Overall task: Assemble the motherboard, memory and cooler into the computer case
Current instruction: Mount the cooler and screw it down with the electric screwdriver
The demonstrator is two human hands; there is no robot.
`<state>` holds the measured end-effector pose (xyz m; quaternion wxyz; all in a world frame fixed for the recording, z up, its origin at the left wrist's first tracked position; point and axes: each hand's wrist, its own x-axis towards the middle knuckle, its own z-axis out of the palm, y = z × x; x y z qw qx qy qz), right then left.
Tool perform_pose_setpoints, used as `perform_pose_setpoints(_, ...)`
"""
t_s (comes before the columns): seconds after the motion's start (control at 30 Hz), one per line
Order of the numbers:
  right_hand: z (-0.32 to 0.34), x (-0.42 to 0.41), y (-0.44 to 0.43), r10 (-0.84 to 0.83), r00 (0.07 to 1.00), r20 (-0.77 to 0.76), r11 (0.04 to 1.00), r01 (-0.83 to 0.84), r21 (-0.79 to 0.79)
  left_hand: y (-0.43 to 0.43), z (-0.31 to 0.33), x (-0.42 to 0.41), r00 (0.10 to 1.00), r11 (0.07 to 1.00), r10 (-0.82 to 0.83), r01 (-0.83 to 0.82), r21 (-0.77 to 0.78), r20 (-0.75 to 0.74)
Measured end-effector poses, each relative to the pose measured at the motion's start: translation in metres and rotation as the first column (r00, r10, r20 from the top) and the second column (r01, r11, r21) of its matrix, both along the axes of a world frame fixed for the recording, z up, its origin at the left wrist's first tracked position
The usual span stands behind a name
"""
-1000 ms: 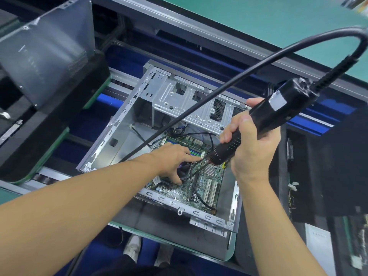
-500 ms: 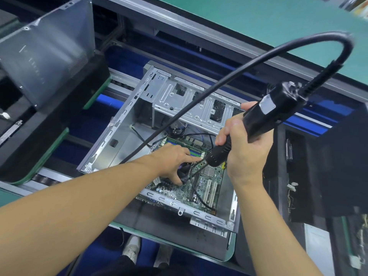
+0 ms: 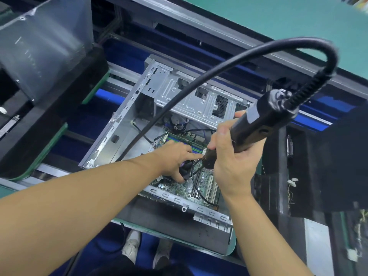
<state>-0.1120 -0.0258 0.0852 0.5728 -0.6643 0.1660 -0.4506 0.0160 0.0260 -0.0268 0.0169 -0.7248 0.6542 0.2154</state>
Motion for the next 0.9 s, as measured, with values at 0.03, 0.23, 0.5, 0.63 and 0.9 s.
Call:
perform_pose_setpoints(0.03,0.000,0.000,0.001,0.006,1.000,0.002,1.000,-0.006,-0.003,0.001,-0.001,-0.001,1.000,1.000,0.002,-0.002,-0.005,0.001)
perform_pose_setpoints(0.23,0.001,0.002,-0.003,-0.007,1.000,0.025,0.999,0.006,0.038,0.001,-0.001,-0.002,1.000,1.000,0.008,-0.008,-0.001,-0.006)
perform_pose_setpoints(0.5,-0.006,0.001,-0.005,0.000,1.000,-0.020,0.997,0.001,0.077,0.000,-0.003,-0.003,1.000,1.000,0.009,-0.008,-0.023,0.008)
perform_pose_setpoints(0.63,-0.002,0.000,-0.005,0.017,1.000,-0.001,0.997,-0.017,0.077,-0.001,-0.005,-0.003,1.000,1.000,0.000,0.001,-0.031,0.015)
perform_pose_setpoints(0.9,0.018,0.006,-0.002,0.028,0.996,-0.087,1.000,-0.027,0.011,0.000,-0.002,0.003,1.000,1.000,-0.020,0.020,-0.022,-0.004)
